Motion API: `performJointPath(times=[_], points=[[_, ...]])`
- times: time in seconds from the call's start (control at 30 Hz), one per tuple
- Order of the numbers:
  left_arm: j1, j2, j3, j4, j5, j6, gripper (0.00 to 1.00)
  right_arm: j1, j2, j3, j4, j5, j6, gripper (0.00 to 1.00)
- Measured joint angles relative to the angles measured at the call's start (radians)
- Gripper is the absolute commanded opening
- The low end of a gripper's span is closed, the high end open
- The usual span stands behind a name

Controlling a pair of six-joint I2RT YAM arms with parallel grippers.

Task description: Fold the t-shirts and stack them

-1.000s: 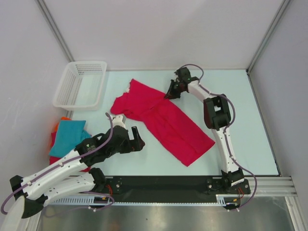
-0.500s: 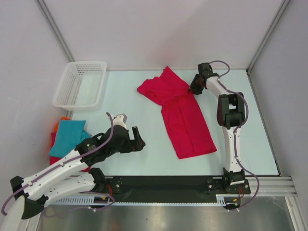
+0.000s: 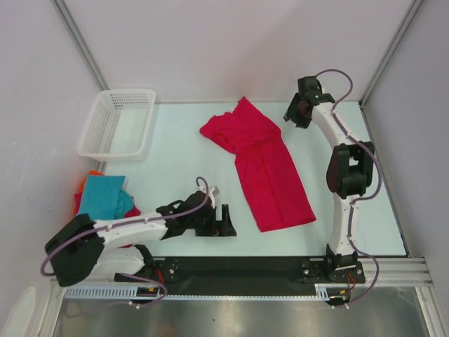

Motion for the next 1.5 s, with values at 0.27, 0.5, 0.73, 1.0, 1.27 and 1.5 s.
performJointPath(times=[0.27, 0.5, 0.73, 1.0, 1.27, 1.5], points=[[-0.09, 0.336, 0.152, 0.273, 0.126, -0.009, 1.0, 0.019, -0.438, -0.237, 0.022, 0.031, -0.024, 0.56], [-0.174, 0.531, 0.258, 0.455, 0.186, -0.047, 0.99, 0.047, -0.582, -0.413, 0.026, 0.014, -0.038, 0.56], [-0.214, 0.641, 0.32, 0.575, 0.225, -0.092, 0.99, 0.073, -0.626, -0.498, 0.001, -0.004, -0.044, 0.56], [-0.218, 0.668, 0.375, 0.531, 0.224, -0.092, 0.99, 0.106, -0.779, -0.526, -0.029, -0.018, -0.058, 0.56], [-0.237, 0.4, 0.314, 0.185, -0.089, -0.042, 0.99, 0.134, -0.811, -0.53, -0.04, -0.018, -0.069, 0.56], [-0.253, 0.374, 0.188, 0.29, -0.315, -0.014, 1.0, 0.164, -0.808, -0.53, -0.042, -0.017, -0.069, 0.56]])
